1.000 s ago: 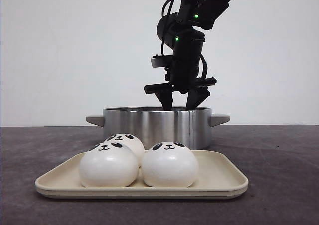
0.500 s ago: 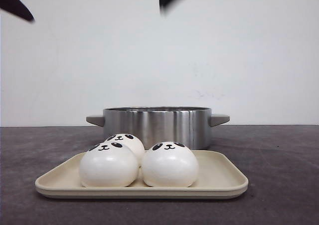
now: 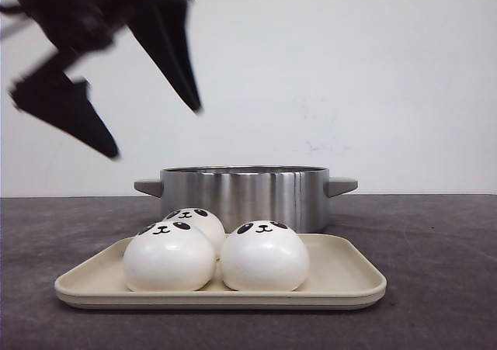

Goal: Steam buns
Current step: 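Lower the left gripper onto the other rear panda bun and close it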

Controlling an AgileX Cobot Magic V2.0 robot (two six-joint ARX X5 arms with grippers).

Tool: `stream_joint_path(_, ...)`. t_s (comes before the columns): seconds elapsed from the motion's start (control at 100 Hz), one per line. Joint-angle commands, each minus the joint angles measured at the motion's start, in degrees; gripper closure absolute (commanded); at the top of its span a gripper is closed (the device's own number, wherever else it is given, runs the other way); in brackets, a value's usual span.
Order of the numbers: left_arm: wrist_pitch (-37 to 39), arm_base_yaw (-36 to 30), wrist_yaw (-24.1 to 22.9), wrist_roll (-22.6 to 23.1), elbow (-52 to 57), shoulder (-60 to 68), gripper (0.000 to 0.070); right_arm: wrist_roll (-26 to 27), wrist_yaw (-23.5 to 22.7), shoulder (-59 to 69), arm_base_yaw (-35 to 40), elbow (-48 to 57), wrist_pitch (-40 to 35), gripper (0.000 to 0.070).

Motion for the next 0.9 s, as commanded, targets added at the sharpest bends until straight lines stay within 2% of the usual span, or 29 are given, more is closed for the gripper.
stream_joint_path(0.0, 2.3, -0.9, -0.1, -0.1, 1.2, 2.7, 0.0000, 0.2, 0.1, 0.5, 0.6, 1.3, -0.5, 0.0684)
stream_joint_path(0.09, 5.8, -1.5, -0.8, -0.3, 1.2, 5.8, 0.0000, 1.0, 0.1, -0.2, 0.6, 1.3, -2.2, 0.0684)
stream_joint_path(0.17, 8.0, -1.6, -3.2, -0.8, 1.2, 8.1, 0.0000, 1.7, 0.0, -0.3, 0.6, 1.3, -3.3, 0.0684)
stream_joint_path(0.25, 9.3, -1.6, -5.7, -1.7, 1.2, 9.7, 0.0002, 2.1, 0.0, -0.4, 0.6, 1.3, -4.1, 0.0684)
stream_joint_path(0.31, 10.1, -1.6, -6.7, -1.7, 1.2, 10.6, 0.0035, 2.7, 0.0, -0.4, 0.6, 1.3, -4.3, 0.0684)
stream_joint_path(0.42, 11.1, -1.6, -9.4, -1.7, 1.2, 11.8, 0.0035, 2.8, 0.0, -0.4, 0.6, 1.3, -4.3, 0.0684)
stream_joint_path(0.59, 11.1, -1.6, -9.6, -1.7, 1.2, 13.8, 0.0053, 2.8, 0.0, -0.4, 0.6, 1.3, -4.3, 0.0684)
stream_joint_path(0.73, 9.6, -1.6, -9.6, -1.7, 1.2, 14.9, 0.0173, 2.9, 0.0, -0.4, 0.6, 1.3, -3.7, 0.0684)
stream_joint_path(0.78, 9.7, -1.6, -9.6, -1.5, 1.2, 14.9, 0.0238, 2.9, 0.0, -0.4, 0.6, 1.3, -3.5, 0.0684)
stream_joint_path(0.83, 9.7, -1.6, -9.6, -1.5, 1.3, 14.9, 0.0377, 2.9, 0.0, -0.4, 0.6, 1.3, -3.5, 0.0684)
stream_joint_path(0.89, 9.3, -1.6, -9.4, -1.5, 1.6, 14.8, 0.0639, 2.9, 0.0, -0.4, 0.6, 1.3, -3.5, 0.0684)
